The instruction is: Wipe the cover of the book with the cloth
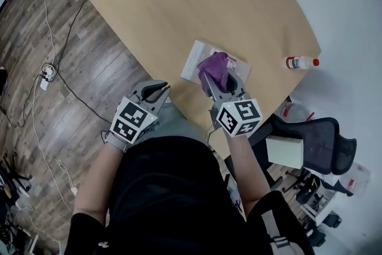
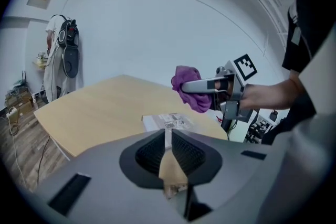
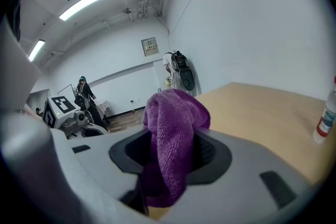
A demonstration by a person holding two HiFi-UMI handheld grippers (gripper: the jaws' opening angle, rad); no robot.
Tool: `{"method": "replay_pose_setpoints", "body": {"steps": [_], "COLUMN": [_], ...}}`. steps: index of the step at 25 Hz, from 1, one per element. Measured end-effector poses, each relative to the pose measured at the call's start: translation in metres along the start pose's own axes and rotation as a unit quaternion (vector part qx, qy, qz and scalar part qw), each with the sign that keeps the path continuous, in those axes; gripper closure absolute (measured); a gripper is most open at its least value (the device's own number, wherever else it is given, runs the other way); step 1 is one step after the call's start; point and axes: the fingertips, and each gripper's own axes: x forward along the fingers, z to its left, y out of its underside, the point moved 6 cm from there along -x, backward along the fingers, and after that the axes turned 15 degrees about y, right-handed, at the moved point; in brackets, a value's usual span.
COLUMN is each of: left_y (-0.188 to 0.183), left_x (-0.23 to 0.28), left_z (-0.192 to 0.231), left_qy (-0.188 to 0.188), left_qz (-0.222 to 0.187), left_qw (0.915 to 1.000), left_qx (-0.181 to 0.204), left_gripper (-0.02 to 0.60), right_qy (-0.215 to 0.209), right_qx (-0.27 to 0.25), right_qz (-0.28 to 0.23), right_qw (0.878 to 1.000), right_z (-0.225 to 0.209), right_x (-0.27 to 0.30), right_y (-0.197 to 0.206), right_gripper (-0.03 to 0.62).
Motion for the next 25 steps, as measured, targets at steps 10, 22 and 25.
{"method": "replay_pose_setpoints", "body": {"steps": [10, 22, 25], "left_y": [0.037, 0.062, 0.069], "left_x": [0.05, 0.098, 0.105], "left_z": [0.03, 0.057, 0.06], "left_qy": [0.009, -0.001, 0.004], "left_qz": [0.088, 0.142, 0.147], "left_qw": [0.996, 0.9891, 0.9878], "left_qx": [-0.013, -0.039, -0.052], "left_gripper": [0.428, 0.387, 0.387], "right_qy": [-0.024, -0.042, -0.048], "right_qx": [-0.031, -0.095, -0.106], "right_qz": [0.063, 0.139, 0.156], "right_qw": [0.997, 0.985, 0.981], "right_z": [-0.031, -0.051, -0.051], "right_x": [0.076, 0.139, 0.149], "right_y": [0.025, 0.069, 0.078], "right_gripper": [0.399, 0.381, 0.358]}}
